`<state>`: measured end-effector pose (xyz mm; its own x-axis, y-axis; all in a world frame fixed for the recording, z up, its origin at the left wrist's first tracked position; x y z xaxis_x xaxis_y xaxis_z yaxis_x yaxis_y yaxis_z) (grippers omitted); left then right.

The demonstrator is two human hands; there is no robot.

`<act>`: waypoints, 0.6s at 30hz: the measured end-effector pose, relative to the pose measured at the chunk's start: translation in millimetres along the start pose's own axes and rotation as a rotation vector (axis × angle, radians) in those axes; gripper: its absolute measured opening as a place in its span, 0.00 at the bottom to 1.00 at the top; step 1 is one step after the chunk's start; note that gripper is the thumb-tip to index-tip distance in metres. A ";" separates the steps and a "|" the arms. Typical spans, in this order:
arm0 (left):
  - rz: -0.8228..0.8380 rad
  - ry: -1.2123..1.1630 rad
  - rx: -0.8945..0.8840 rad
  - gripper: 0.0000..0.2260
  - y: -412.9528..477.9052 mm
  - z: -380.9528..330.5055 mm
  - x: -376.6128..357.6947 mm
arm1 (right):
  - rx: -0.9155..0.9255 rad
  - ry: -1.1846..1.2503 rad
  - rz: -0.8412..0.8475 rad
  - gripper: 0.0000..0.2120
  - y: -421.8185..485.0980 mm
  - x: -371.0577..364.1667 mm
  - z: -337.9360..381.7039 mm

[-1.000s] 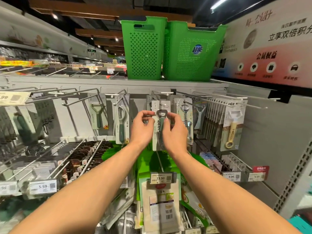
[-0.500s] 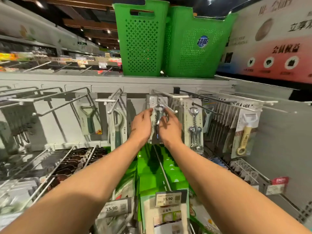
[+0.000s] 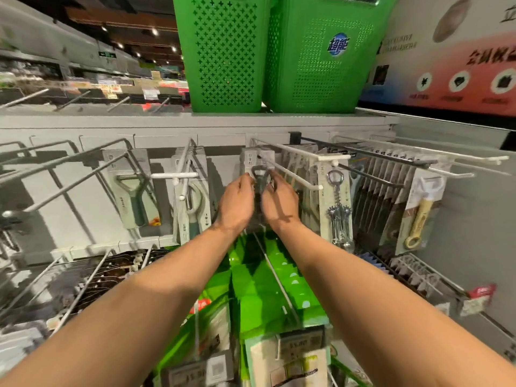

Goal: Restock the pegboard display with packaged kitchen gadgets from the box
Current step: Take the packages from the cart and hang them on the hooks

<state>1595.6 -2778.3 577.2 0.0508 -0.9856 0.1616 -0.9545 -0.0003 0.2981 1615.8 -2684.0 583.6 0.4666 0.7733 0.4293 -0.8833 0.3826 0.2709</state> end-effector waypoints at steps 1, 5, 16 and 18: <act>0.009 -0.004 -0.013 0.15 -2.0 -0.7 -0.7 | -0.009 0.020 0.005 0.21 -1.7 1.3 0.8; 0.002 -0.054 0.005 0.19 -22.7 -9.4 -2.5 | 0.066 -0.022 -0.021 0.19 -24.3 17.7 -5.0; 0.126 -0.126 0.094 0.11 -135.8 -28.4 -77.6 | -0.009 -0.036 -0.241 0.13 -131.6 137.1 -59.4; 0.191 -0.130 0.101 0.10 -166.8 -35.0 -105.7 | -0.056 -0.040 -0.283 0.12 -153.8 167.5 -81.7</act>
<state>1759.7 -2668.1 543.3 -0.1651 -0.9829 0.0812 -0.9681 0.1772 0.1769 1826.1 -2572.0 543.4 0.6953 0.6116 0.3776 -0.7184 0.6086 0.3369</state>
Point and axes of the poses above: each hand's wrist, its own y-axis towards the middle knuckle, its own x-axis out of the back of the hand, z = x × y, the point moved 1 cm from there along y, towards the middle knuckle, and after that the axes turned 6 degrees about -y, right-handed, at the moved point
